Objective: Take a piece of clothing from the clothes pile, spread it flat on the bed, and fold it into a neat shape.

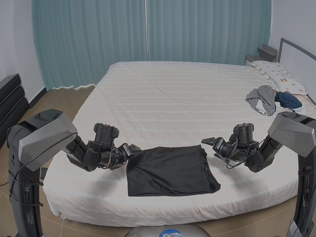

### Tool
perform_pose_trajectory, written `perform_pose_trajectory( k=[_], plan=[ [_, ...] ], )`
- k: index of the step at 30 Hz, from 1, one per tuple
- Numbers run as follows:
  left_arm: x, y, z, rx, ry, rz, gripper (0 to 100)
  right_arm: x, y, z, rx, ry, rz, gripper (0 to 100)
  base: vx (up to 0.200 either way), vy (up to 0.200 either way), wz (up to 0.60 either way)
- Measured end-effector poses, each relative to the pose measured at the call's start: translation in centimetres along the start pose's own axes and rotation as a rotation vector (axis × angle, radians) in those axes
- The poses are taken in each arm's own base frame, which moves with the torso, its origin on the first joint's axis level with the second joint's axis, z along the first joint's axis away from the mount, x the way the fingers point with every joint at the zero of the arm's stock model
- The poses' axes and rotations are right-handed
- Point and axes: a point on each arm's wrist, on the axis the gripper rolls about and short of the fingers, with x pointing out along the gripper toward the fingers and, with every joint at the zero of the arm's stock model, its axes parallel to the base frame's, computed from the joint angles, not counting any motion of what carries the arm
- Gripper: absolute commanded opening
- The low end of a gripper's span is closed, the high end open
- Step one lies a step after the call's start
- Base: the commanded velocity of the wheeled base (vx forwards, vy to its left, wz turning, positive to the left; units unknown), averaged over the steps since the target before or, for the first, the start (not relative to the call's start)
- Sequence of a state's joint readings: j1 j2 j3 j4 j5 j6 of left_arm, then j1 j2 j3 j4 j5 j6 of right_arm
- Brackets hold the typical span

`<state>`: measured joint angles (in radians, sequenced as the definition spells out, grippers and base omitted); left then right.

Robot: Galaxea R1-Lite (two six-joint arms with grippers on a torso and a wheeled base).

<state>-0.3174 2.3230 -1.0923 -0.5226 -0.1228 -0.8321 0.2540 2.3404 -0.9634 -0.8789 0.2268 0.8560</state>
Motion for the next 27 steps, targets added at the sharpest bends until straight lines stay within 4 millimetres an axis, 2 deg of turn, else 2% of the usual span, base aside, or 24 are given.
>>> perform_pose_trajectory(
  k=[6, 14, 18, 27],
  plan=[
    [-1.6, 0.0, 0.4, -0.001, -0.049, 0.030, 100, -0.3, 1.0, -0.8, -0.054, 0.037, -0.002, 100, 0.000, 0.000, 0.00],
    [-5.7, 0.5, 0.5, -0.014, -0.078, 0.035, 100, -2.2, 1.1, -3.0, -0.113, 0.105, -0.033, 100, 0.000, 0.000, 0.00],
    [-8.3, 0.2, 0.4, -0.015, -0.095, 0.021, 100, -4.4, 1.6, -3.4, -0.129, 0.112, -0.031, 100, 0.000, 0.000, 0.00],
    [-16.1, 0.1, -0.7, 0.006, -0.171, -0.025, 100, -12.1, 3.0, -4.3, -0.232, 0.085, -0.023, 100, 0.000, 0.000, 0.00]
  ],
)
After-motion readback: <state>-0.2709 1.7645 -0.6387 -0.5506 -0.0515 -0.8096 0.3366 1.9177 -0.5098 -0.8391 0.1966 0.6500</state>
